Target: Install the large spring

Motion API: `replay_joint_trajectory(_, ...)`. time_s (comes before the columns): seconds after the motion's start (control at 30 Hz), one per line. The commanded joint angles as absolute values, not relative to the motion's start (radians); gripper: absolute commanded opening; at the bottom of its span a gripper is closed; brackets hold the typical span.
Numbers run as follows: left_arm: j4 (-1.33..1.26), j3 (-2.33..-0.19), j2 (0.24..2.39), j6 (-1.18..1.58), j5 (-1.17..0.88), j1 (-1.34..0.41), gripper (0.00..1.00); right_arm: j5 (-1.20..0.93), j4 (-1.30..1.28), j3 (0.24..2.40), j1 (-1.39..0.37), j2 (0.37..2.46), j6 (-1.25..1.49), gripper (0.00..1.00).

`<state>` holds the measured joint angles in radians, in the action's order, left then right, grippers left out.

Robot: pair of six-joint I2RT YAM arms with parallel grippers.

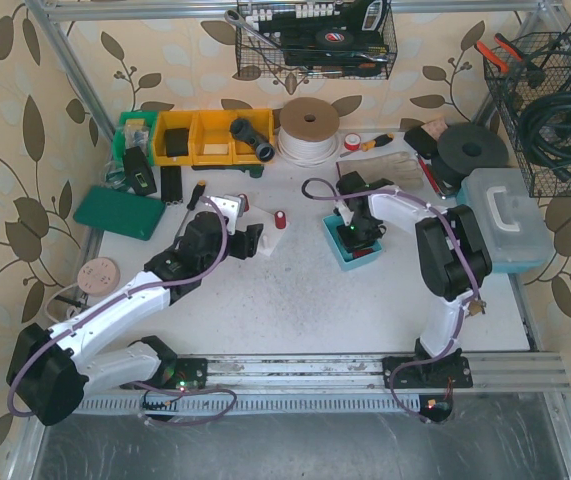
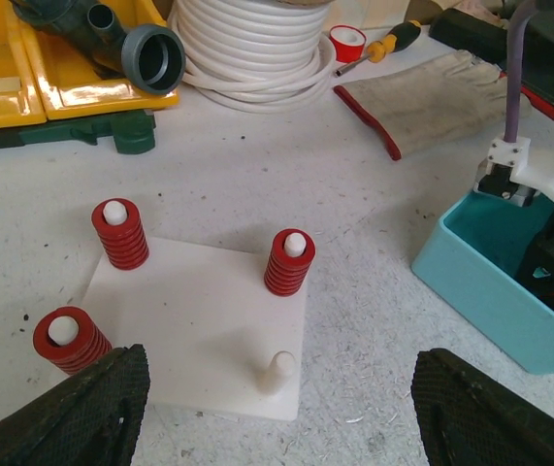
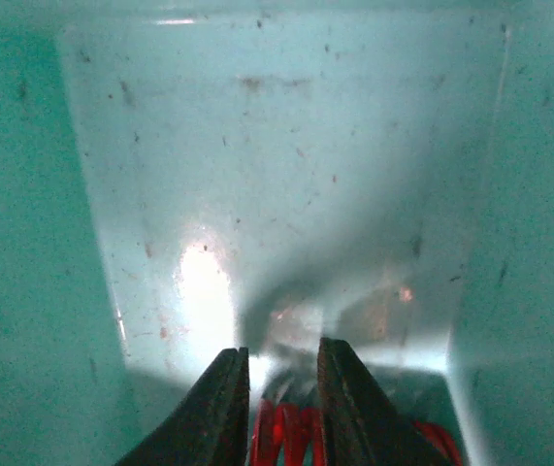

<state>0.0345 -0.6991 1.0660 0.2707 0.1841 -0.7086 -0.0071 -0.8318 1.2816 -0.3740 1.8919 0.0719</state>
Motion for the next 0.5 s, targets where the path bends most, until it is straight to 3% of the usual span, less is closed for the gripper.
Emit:
replay_joint_trajectory(0.0, 0.015, -0.702, 1.044, 0.279, 0.199, -0.717, 0.77, 0.038, -0.801, 1.303, -0.379, 1.844, 0.090, 0.21)
replay_joint_trajectory(0.2, 0.005, -0.694, 1.036, 0.283, 0.195, -0.716, 0.77, 0.098, -0.685, 1.277, -0.380, 1.772, 0.102, 0.11)
replay_joint_trajectory(0.47, 0.007, -0.696, 1.040, 0.284, 0.196, -0.718, 0.77, 0.078, -0.685, 1.289, -0.383, 1.774, 0.114, 0.12)
